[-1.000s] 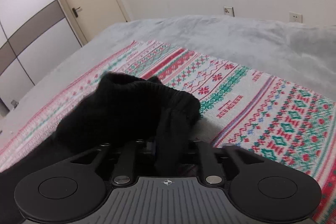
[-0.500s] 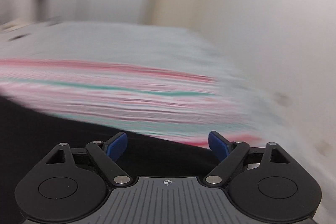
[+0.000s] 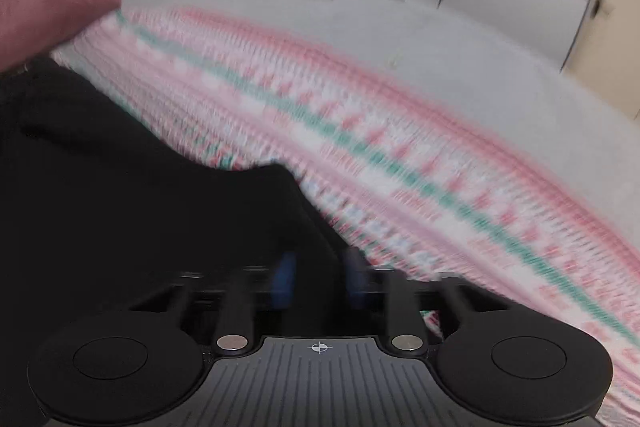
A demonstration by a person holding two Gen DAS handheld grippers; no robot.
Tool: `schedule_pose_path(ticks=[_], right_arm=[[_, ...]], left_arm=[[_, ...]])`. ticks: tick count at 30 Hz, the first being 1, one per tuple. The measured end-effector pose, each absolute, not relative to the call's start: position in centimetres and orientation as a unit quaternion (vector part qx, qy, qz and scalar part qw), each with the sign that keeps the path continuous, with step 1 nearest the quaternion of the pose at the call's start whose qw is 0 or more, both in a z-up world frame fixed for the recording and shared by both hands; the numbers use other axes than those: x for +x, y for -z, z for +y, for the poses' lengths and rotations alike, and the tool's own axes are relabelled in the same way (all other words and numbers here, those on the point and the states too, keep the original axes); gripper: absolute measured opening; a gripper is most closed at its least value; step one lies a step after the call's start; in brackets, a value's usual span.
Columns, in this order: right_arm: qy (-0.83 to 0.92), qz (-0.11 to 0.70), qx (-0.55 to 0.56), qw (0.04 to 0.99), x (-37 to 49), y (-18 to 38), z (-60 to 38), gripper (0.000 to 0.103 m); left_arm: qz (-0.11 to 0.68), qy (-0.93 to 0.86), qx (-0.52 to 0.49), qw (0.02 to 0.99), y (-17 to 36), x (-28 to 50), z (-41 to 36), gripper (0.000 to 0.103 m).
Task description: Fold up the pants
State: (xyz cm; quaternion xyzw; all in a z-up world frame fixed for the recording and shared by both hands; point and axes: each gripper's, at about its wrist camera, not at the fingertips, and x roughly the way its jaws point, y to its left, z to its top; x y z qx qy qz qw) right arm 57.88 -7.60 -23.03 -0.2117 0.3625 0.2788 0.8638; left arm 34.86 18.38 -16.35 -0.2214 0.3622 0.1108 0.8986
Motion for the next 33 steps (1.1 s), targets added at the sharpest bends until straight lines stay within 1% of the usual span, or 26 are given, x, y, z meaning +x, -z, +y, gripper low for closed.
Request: schedule_pose_path(ticks=[2,4,8,10,13,14,15,16,17,18,19,20,21,23,26,27,29,31,33], right_arm=[[-0.285,0.348,-0.245,0.859,57.2,23.4,-6.7,0.002],[-0.280,0.331,-0.241,0.868,57.0,22.5,-7.2,0.000],[-0.262,0.296,-0.226,0.890,57.9,20.5,-8.6,0.000],[-0.252,0.292,-0.238,0.891,58.4,20.4,-8.0,0.000],[-0.236,0.344,-0.258,0.871,59.9,23.9,-6.7,0.000],[-0.228,0.337,-0.264,0.875,59.8,25.0,-6.4,0.002],[-0.217,0.325,-0.262,0.882,59.4,25.0,-6.3,0.003],[-0.203,0.320,-0.246,0.892,58.9,24.4,-6.5,0.011],[-0.189,0.315,-0.223,0.903,58.2,23.7,-7.2,0.026],[-0.177,0.303,-0.206,0.914,57.2,22.8,-8.2,0.036],[-0.165,0.284,-0.195,0.924,55.9,21.9,-9.8,0.057],[-0.156,0.268,-0.189,0.932,54.9,21.4,-11.4,0.074],[-0.144,0.262,-0.186,0.936,53.8,20.6,-13.6,0.077],[-0.096,0.274,-0.174,0.941,52.6,19.7,-19.6,0.078],[0.056,0.311,-0.133,0.939,51.7,19.1,-30.7,0.078],[0.116,0.319,-0.101,0.935,51.0,18.8,-34.8,0.078],[0.203,0.309,-0.005,0.929,48.8,18.3,-42.3,0.078],[0.218,0.302,0.070,0.925,47.0,18.4,-47.1,0.079],[0.204,0.317,0.061,0.924,46.8,19.2,-48.3,0.077]], left_arm=[[0.364,-0.106,-0.234,0.896,16.2,34.6,18.8,0.053],[0.362,-0.101,-0.239,0.895,15.9,34.4,18.8,0.053],[0.364,-0.101,-0.218,0.900,15.6,34.1,17.8,0.053],[0.382,-0.112,-0.190,0.898,16.2,34.5,17.1,0.053],[0.405,-0.128,-0.166,0.890,17.5,35.3,17.2,0.055],[0.406,-0.125,-0.167,0.890,17.7,35.4,17.4,0.057],[0.405,-0.123,-0.168,0.890,17.7,35.5,17.6,0.058],[0.406,-0.123,-0.168,0.890,17.7,35.5,17.7,0.060],[0.406,-0.123,-0.167,0.890,17.7,35.5,17.8,0.064],[0.406,-0.124,-0.167,0.890,17.7,35.4,17.9,0.065],[0.407,-0.126,-0.166,0.889,17.7,35.4,17.9,0.068],[0.407,-0.127,-0.166,0.889,17.7,35.4,17.9,0.070],[0.407,-0.127,-0.168,0.889,17.6,35.3,17.9,0.070],[0.407,-0.127,-0.173,0.888,17.5,35.4,17.9,0.070],[0.406,-0.130,-0.176,0.887,17.3,35.4,17.7,0.070],[0.407,-0.131,-0.173,0.887,17.3,35.4,17.4,0.071],[0.405,-0.136,-0.157,0.890,17.2,35.7,16.9,0.071],[0.401,-0.144,-0.143,0.893,17.3,36.0,16.4,0.071],[0.399,-0.155,-0.137,0.893,17.4,36.2,16.0,0.071]])
